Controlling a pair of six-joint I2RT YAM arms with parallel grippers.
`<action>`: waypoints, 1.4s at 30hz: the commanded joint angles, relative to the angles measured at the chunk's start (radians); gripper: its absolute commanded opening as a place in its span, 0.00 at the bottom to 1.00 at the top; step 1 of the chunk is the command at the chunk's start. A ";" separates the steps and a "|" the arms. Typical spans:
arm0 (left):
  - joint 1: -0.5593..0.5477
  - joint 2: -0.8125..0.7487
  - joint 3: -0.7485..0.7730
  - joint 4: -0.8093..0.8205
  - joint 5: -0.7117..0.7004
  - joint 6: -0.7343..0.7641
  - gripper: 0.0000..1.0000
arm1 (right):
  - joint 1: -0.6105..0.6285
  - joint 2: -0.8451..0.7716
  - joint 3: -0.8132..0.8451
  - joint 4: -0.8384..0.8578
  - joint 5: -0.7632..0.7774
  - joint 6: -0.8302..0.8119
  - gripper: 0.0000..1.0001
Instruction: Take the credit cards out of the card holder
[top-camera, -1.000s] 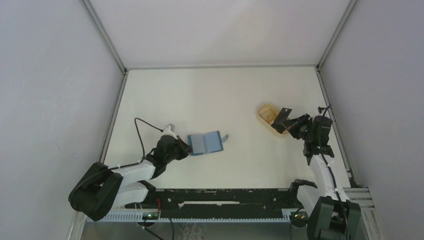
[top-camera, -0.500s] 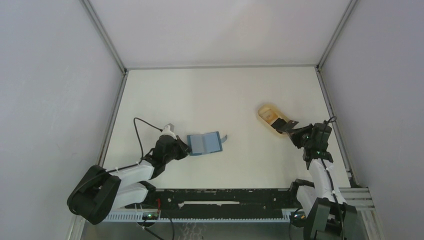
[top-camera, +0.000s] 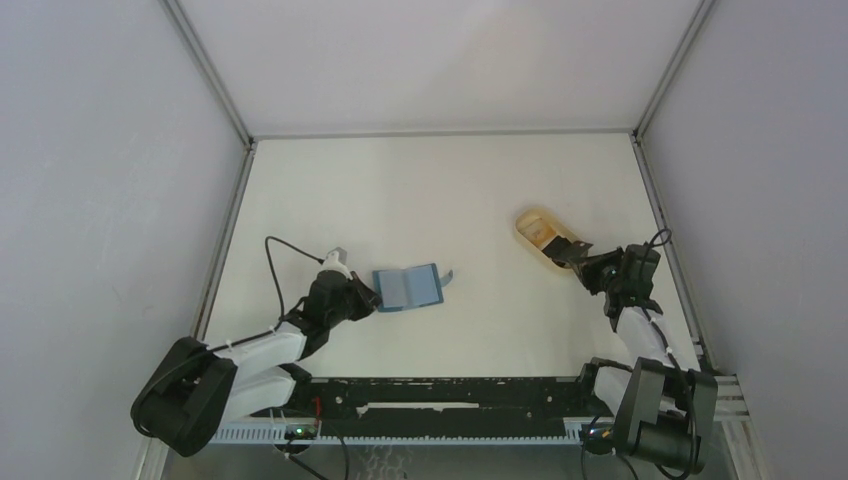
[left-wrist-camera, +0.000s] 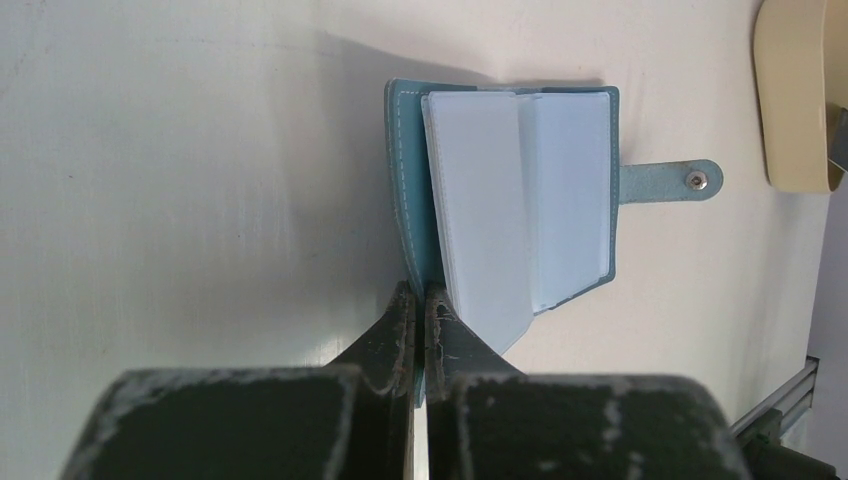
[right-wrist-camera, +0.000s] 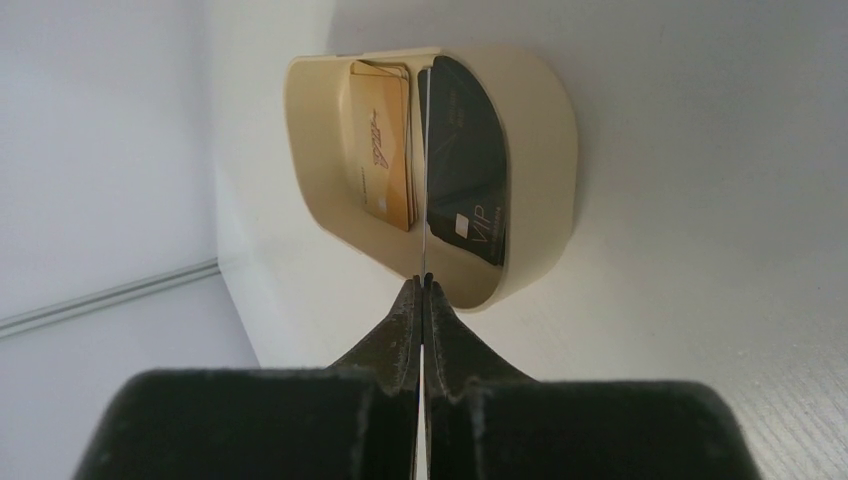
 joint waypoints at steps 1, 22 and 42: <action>0.007 -0.001 -0.024 -0.118 -0.031 0.058 0.00 | -0.006 0.006 0.000 0.078 0.012 0.025 0.00; 0.007 -0.089 0.003 -0.232 -0.059 0.071 0.00 | -0.012 0.098 0.013 0.110 0.023 0.066 0.07; 0.007 -0.144 0.003 -0.278 -0.045 0.063 0.00 | -0.027 0.046 0.016 0.067 0.026 0.056 0.35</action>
